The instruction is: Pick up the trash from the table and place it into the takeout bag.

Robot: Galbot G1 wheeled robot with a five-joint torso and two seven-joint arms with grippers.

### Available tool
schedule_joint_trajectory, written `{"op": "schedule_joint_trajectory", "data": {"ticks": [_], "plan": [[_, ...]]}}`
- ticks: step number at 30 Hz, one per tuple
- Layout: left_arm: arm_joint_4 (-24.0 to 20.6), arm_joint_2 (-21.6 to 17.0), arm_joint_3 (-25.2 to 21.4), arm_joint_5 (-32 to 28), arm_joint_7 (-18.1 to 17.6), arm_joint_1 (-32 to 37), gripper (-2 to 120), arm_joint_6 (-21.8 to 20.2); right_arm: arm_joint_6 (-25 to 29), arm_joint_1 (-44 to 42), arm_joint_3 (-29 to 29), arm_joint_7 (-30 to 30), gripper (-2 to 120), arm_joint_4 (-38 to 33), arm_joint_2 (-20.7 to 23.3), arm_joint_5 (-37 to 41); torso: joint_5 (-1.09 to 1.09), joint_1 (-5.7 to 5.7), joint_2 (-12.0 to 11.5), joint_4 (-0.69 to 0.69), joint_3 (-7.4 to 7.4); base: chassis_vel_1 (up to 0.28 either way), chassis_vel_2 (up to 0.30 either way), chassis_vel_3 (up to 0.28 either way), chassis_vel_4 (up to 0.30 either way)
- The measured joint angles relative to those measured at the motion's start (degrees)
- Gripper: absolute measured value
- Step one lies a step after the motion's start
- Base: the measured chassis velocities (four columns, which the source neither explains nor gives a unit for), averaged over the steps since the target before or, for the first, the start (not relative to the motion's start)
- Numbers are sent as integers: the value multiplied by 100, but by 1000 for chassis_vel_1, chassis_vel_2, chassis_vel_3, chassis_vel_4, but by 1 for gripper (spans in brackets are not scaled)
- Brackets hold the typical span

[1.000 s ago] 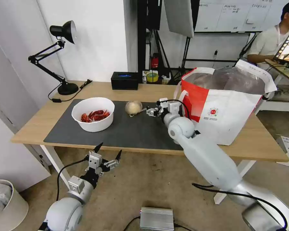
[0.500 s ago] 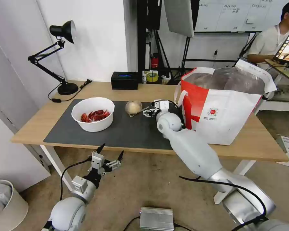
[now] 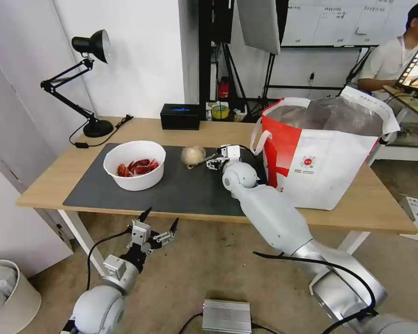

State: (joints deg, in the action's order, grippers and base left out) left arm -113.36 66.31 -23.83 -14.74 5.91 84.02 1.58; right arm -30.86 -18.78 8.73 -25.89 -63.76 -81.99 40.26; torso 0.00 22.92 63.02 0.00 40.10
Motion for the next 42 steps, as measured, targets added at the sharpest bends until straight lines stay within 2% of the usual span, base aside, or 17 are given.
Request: {"op": "schedule_joint_trajectory", "data": {"ticks": [9,13,16,17,20,21,24,26,29,30,33,34,37,39,42], "plan": [[23,21,38,8,1,-29,100,5,-26,13,-14,2,100,116,-5,-12,0,0,0,0,0,0,0,0,0],[39,36,77,24,2,-36,100,11,-47,13,-37,10,92,146,6,-4,0,0,0,0,0,0,0,0,0],[42,39,104,37,2,-37,100,16,-55,2,-51,16,80,147,15,8,0,0,0,0,0,0,0,0,0],[42,39,104,37,2,-37,100,16,-55,2,-51,16,80,147,15,8,0,0,0,0,0,0,0,0,0],[41,40,115,40,2,-38,100,18,-56,-29,-61,22,63,133,33,16,1,0,0,1,-1,0,0,0,0],[41,40,115,40,2,-38,100,18,-56,-29,-61,22,63,133,33,16,1,0,0,1,-1,0,0,0,0],[31,40,118,42,1,-34,100,19,-58,-58,-63,21,51,95,53,29,1,-1,0,2,-1,0,0,0,0],[27,40,120,44,1,-31,100,19,-58,-70,-64,18,48,78,60,36,1,0,0,2,-1,0,0,0,0],[2,41,131,58,1,-14,100,19,-41,-139,-55,15,30,-91,123,182,0,0,0,-1,0,0,0,0,0],[2,41,131,58,1,-14,100,19,-41,-139,-55,15,30,-91,123,182,0,0,0,-1,0,0,0,0,0],[-17,42,136,68,0,5,100,19,31,-207,-30,77,17,-285,196,241,0,0,0,-1,1,0,0,0,0],[-17,42,136,68,0,5,100,19,31,-207,-30,77,17,-285,196,241,0,0,0,-1,1,0,0,0,0],[-38,47,132,74,0,31,100,30,85,-304,-1,129,2,-620,334,271,0,0,0,0,1,0,0,0,0],[-41,49,129,75,0,39,100,41,104,-346,22,157,0,-765,407,308,1,0,0,0,1,0,0,0,0],[-48,57,117,82,-3,58,100,88,157,-498,84,280,0,-1339,688,471,1,0,0,-1,1,0,0,0,0]]}}
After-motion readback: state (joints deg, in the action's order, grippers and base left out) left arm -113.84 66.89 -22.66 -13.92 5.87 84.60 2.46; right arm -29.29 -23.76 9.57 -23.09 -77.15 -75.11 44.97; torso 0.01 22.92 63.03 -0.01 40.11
